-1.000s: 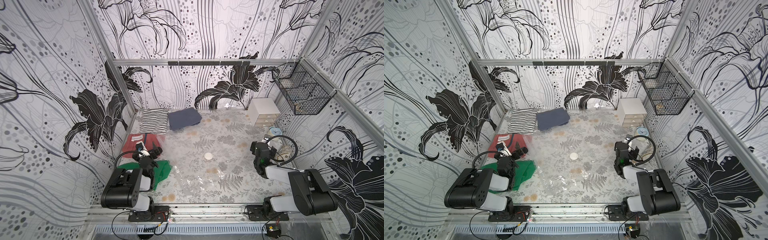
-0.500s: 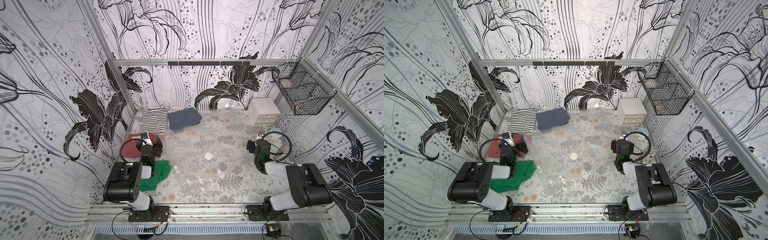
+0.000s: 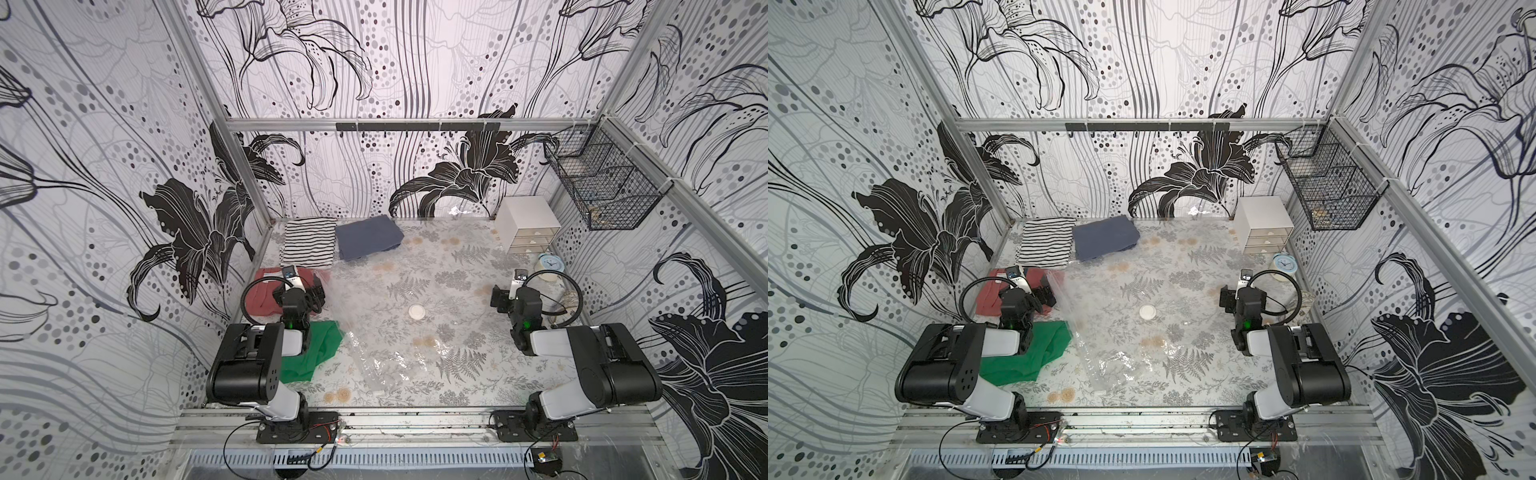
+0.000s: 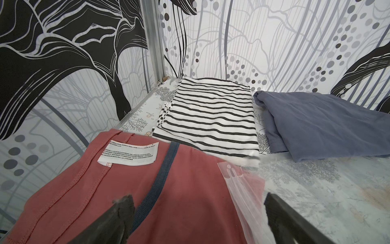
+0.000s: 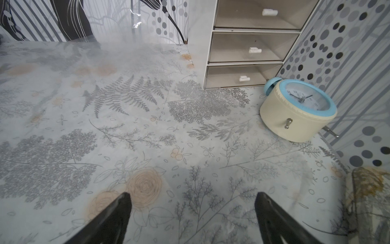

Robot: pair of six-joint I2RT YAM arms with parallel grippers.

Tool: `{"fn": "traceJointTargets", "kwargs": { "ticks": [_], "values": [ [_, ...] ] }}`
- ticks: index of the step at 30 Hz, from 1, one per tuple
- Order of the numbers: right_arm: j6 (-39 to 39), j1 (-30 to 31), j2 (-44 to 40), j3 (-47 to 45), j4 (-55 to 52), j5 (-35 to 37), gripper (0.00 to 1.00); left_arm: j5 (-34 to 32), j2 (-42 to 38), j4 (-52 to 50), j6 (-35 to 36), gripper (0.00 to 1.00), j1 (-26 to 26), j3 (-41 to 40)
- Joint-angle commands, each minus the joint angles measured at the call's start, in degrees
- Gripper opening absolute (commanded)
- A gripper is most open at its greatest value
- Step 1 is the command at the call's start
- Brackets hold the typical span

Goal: Take the tank top out of the vacuum bag
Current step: Reset both arms

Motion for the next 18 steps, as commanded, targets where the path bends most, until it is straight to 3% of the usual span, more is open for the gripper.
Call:
{"fn": "traceJointTargets", "kwargs": {
  "ticks": [1,18],
  "values": [
    [0.0,-0.4,-0.2,0.9,0.7,-1.4,1.0,0.5,-0.2,0.7,-0.2,0.99,0.2,0.1],
    [-0.4,-0.4,-0.1,0.5,1.6,-0.7,1.0,0.6,-0.4,1.2,0.5,0.99,0.2,-0.2]
  ]
}}
